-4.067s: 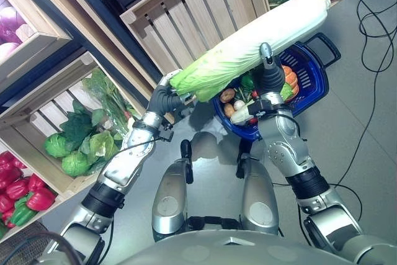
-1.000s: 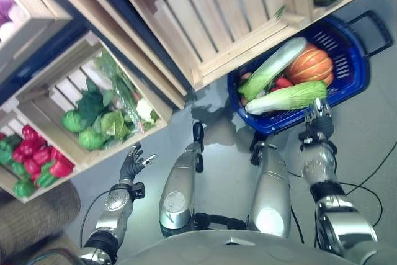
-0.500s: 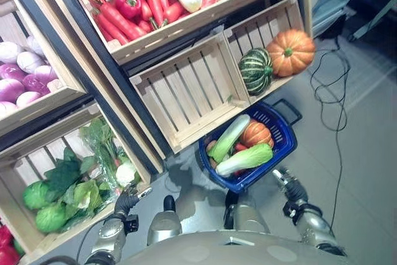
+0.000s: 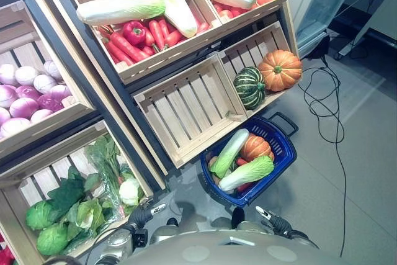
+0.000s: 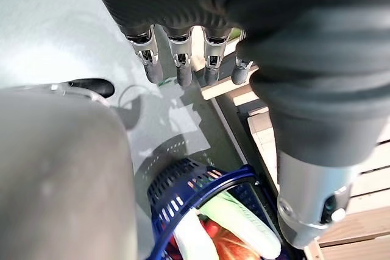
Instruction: Pick up fruits and vegetables into the basket
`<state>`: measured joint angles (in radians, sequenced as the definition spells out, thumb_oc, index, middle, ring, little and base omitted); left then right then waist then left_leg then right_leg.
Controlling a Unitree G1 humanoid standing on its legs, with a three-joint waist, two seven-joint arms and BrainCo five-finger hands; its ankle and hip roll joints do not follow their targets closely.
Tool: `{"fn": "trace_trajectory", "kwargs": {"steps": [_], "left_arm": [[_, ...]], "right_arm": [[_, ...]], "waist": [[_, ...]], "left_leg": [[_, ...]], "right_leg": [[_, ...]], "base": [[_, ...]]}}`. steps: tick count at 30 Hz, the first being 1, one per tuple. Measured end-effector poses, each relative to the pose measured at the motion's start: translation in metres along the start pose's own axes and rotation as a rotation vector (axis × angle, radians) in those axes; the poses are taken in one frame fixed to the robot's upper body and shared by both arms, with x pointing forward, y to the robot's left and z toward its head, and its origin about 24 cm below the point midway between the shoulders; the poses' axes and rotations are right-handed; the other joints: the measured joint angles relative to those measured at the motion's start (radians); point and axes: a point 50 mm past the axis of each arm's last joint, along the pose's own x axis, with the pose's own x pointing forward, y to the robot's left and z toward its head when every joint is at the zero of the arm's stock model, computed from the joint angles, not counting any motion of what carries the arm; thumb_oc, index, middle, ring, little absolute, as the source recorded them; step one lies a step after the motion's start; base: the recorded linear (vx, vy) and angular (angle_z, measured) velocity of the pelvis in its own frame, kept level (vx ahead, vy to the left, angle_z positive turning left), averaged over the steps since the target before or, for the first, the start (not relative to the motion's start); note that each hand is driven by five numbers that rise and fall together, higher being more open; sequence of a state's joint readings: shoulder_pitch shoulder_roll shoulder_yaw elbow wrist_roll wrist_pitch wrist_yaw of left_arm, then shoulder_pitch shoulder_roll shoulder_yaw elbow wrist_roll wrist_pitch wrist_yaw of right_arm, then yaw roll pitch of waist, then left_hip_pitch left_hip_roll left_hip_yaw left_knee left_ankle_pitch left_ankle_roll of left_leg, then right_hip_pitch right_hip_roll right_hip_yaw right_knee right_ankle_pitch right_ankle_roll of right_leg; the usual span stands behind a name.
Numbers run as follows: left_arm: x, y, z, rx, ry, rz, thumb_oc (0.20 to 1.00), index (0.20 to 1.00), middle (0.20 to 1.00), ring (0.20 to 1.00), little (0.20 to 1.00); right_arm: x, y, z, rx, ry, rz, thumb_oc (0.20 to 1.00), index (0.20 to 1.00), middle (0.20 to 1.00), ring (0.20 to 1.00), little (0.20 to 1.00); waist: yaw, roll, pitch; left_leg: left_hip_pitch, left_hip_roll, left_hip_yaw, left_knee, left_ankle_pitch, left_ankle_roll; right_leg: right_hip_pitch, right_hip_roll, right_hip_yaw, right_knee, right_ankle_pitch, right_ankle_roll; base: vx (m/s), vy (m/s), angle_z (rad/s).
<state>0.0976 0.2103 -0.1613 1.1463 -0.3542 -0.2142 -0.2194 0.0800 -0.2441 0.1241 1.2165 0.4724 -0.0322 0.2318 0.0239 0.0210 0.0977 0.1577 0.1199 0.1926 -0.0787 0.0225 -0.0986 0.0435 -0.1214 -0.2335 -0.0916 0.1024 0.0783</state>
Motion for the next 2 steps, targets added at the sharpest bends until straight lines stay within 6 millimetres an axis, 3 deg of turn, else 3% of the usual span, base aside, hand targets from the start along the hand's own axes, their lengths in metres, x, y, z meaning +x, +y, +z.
{"fn": "trace_trajectory", "kwargs": {"steps": [2], "left_arm": [[0.0002, -0.0014, -0.0044, -0.007, 0.033, -0.009, 1.0, 1.0, 1.0, 1.0, 1.0]], "right_arm": [[0.0002, 0.0, -0.0024, 0.01, 0.035, 0.002, 1.0, 1.0, 1.0, 1.0, 1.0]], "waist": [[0.0, -0.001, -0.002]], "left_leg": [[0.006, 0.0, 0.002, -0.001, -0.001, 0.001]], "right_leg": [[0.003, 0.0, 0.002, 0.0, 0.0, 0.0]], "base": [[0.02, 0.024, -0.04]]}}
